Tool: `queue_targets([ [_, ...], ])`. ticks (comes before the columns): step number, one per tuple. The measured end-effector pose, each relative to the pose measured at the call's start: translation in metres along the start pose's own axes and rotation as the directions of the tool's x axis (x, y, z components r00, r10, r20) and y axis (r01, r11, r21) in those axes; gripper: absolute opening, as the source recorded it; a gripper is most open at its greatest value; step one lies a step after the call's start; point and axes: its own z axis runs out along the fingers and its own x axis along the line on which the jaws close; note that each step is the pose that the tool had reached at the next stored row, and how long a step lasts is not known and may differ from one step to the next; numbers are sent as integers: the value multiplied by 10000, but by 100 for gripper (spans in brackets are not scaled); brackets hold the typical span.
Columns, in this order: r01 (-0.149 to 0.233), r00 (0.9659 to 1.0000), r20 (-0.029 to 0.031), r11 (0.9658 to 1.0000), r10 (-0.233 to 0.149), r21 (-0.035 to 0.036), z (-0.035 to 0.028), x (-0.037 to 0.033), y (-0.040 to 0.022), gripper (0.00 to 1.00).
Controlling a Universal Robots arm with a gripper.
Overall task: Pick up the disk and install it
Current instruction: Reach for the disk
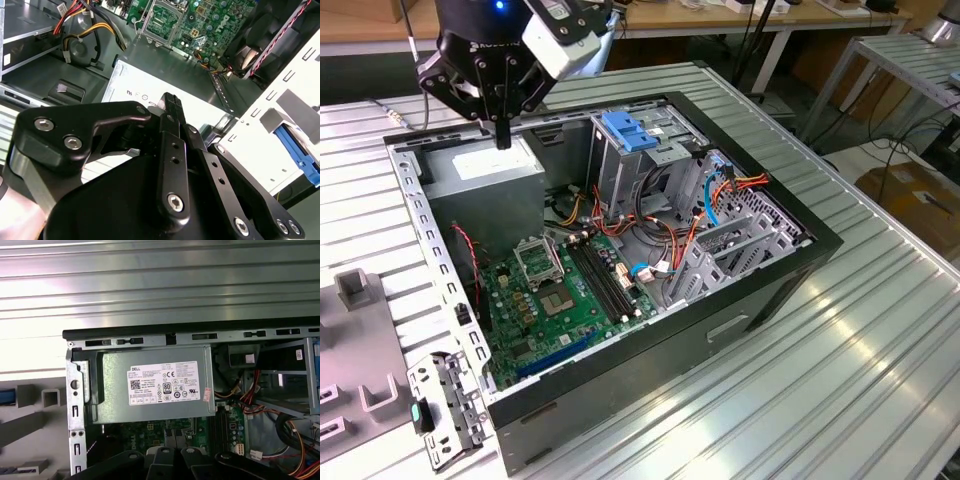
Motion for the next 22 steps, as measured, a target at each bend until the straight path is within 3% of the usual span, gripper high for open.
queue_targets([
  [22, -1, 10000, 0, 10000, 1, 0, -2, 78, -6, 11],
])
